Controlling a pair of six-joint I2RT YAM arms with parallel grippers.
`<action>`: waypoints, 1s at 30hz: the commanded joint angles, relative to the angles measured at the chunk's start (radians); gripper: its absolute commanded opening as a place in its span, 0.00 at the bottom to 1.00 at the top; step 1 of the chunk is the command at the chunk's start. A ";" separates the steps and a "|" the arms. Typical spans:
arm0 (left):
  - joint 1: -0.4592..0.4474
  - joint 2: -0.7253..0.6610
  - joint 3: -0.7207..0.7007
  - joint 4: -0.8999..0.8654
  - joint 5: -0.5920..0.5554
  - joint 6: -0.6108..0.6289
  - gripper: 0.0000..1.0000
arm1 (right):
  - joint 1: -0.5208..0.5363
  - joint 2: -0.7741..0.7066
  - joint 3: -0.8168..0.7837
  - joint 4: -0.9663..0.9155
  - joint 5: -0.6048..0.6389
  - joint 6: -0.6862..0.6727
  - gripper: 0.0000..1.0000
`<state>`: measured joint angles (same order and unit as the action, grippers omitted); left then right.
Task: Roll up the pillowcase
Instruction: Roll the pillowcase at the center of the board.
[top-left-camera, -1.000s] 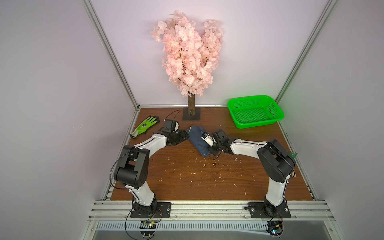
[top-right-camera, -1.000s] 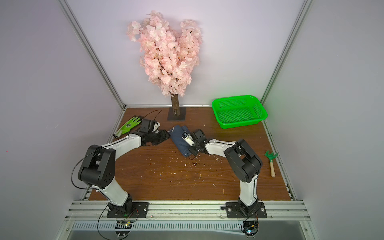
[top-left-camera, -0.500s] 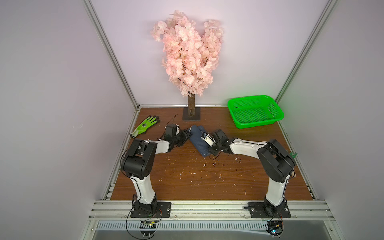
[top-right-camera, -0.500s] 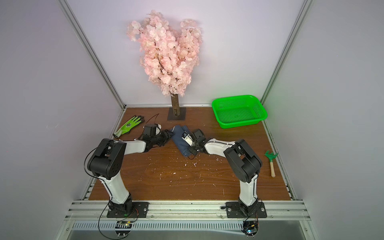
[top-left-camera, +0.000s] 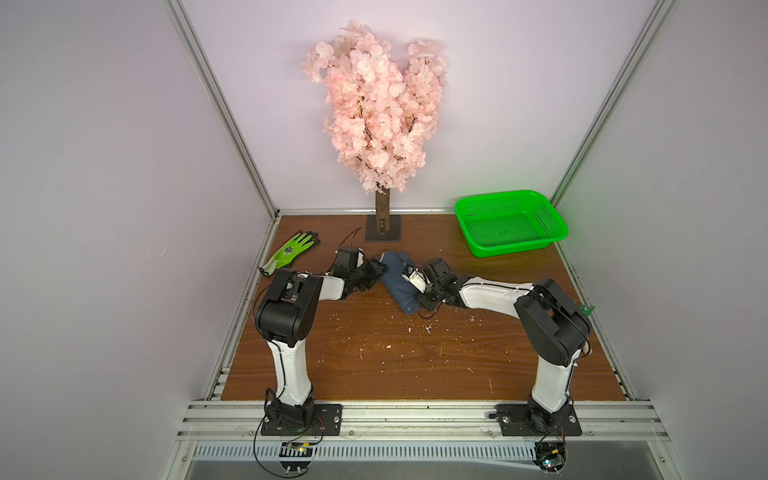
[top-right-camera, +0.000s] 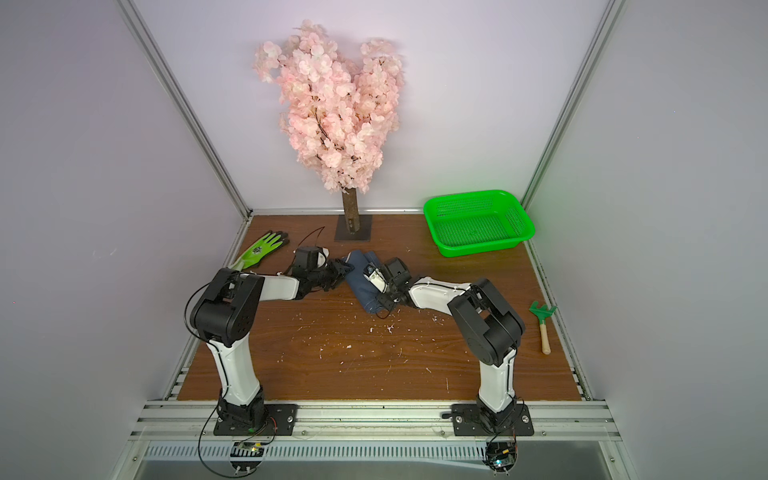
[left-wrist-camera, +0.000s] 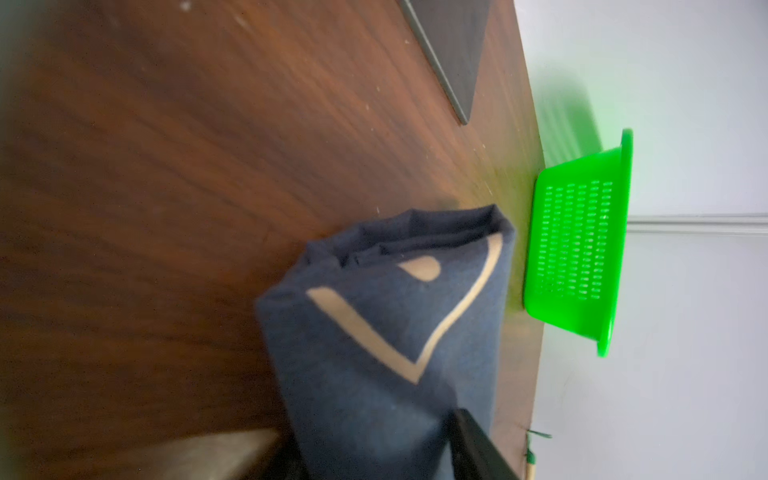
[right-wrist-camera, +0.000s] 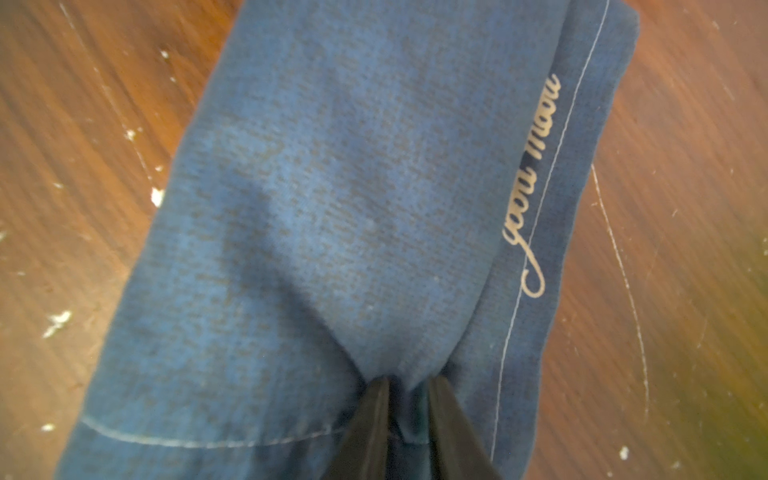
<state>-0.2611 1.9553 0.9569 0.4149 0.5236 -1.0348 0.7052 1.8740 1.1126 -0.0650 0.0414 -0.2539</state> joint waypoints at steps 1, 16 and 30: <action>-0.010 0.014 0.043 -0.108 -0.026 0.045 0.37 | 0.014 -0.064 -0.004 -0.067 0.009 -0.004 0.32; -0.020 -0.004 0.311 -0.633 -0.158 0.223 0.14 | 0.278 -0.139 0.023 0.047 0.216 0.094 0.78; -0.015 0.011 0.399 -0.768 -0.152 0.245 0.13 | 0.397 0.019 -0.002 0.188 0.528 0.006 0.82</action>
<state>-0.2752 1.9644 1.3327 -0.2970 0.3798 -0.8101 1.0840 1.8927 1.0992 0.0647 0.4683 -0.2173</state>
